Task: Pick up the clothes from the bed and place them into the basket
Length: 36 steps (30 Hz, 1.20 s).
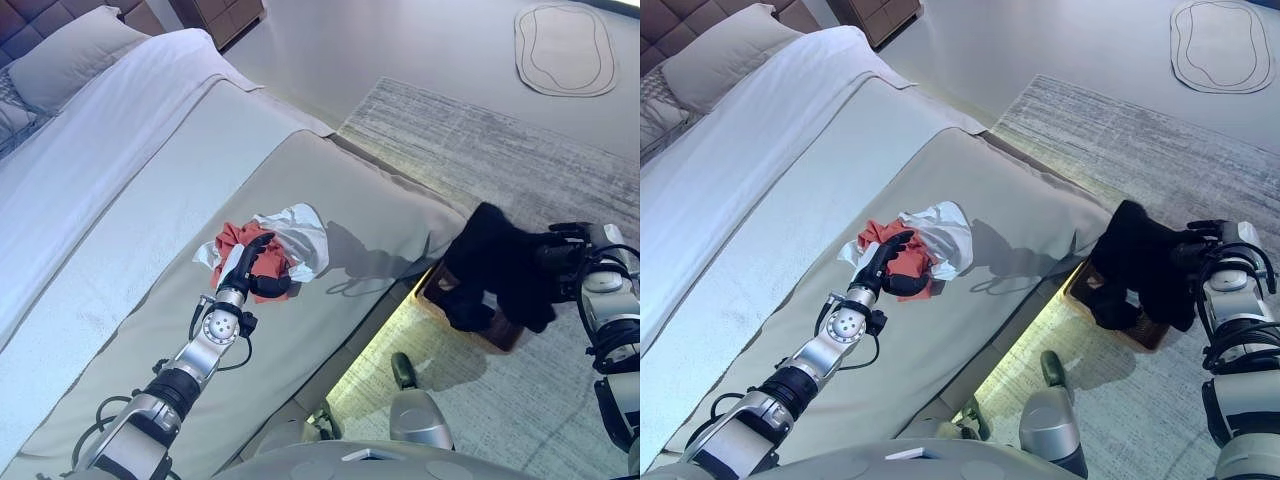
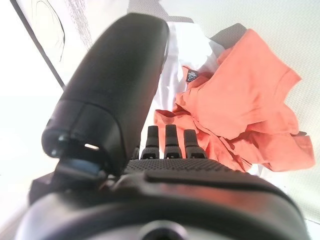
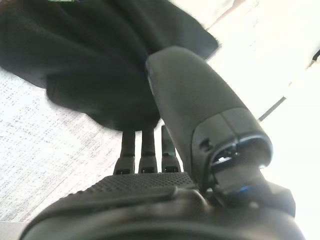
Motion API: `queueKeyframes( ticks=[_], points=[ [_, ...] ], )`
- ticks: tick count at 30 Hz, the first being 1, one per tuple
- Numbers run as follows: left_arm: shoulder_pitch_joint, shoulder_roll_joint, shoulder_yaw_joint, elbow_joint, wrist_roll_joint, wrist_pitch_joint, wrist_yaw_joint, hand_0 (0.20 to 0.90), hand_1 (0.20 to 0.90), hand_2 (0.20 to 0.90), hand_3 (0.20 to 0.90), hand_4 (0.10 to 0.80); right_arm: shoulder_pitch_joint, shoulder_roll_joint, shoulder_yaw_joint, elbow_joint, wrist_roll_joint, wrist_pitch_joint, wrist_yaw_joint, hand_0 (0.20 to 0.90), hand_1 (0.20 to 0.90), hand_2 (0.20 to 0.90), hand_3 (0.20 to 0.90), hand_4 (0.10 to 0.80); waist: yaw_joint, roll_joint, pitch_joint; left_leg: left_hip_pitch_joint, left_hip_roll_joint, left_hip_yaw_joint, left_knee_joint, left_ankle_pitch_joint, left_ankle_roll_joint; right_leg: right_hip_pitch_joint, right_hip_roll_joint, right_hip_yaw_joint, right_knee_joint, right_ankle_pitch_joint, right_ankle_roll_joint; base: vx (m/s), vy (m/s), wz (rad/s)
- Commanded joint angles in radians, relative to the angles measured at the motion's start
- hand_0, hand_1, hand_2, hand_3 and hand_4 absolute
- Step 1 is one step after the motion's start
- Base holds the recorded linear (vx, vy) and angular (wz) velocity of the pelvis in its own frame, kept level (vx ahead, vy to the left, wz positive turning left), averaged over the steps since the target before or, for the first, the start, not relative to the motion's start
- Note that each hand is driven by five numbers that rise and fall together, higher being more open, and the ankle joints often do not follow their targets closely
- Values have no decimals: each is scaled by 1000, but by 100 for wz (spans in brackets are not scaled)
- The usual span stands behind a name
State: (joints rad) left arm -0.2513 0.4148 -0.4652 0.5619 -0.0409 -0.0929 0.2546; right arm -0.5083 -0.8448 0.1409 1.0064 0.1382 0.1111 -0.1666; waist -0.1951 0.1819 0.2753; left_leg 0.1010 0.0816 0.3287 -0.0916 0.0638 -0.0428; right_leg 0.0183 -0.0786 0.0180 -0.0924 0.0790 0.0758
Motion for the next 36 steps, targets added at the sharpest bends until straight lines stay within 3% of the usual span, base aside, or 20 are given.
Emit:
queueKeyframes(
  ticks=[1,10,18,24,28,36],
  points=[
    [-75,46,-4,-41,-14,-95,49,900,900,900,900,800,-91,-43,-2,-9,-7,-65,-48,900,900,900,900,800,11,-50,-65,65,26,13,4,-79,-47,-15,-5,8,8,1,9,0,0,0],
    [-70,51,-1,-36,-21,-96,50,900,900,900,900,800,-91,-53,-5,13,-10,-41,-36,900,900,900,900,800,18,-61,-81,70,29,13,4,-78,-47,-7,-2,7,8,1,8,0,0,0],
    [-59,35,2,-19,-22,-87,60,900,900,900,900,800,-121,-45,3,-84,-31,-85,-123,900,900,900,900,800,39,-74,-98,69,29,-14,4,-76,-41,11,-3,-13,9,-5,3,5,-1,3],
    [-52,27,6,-10,-30,-77,85,900,900,900,900,800,-193,-18,83,-240,-69,-86,-152,900,900,900,900,800,84,-96,-107,49,24,-61,4,-69,-38,22,-14,-58,9,-14,0,-10,-22,13],
    [-33,29,28,-8,-28,-66,115,900,900,900,900,800,-251,16,168,-336,-187,-131,-211,900,900,900,900,800,141,-122,-100,24,16,-110,4,-61,-34,22,-28,-98,6,-13,-2,-17,-52,29],
    [33,57,92,-31,-32,-77,155,900,900,900,900,800,-378,54,355,-365,-311,-48,-194,900,900,900,900,800,239,-140,-67,-41,7,-190,4,-40,-29,5,-51,-172,12,-22,-11,2,-5,34]
  ],
)
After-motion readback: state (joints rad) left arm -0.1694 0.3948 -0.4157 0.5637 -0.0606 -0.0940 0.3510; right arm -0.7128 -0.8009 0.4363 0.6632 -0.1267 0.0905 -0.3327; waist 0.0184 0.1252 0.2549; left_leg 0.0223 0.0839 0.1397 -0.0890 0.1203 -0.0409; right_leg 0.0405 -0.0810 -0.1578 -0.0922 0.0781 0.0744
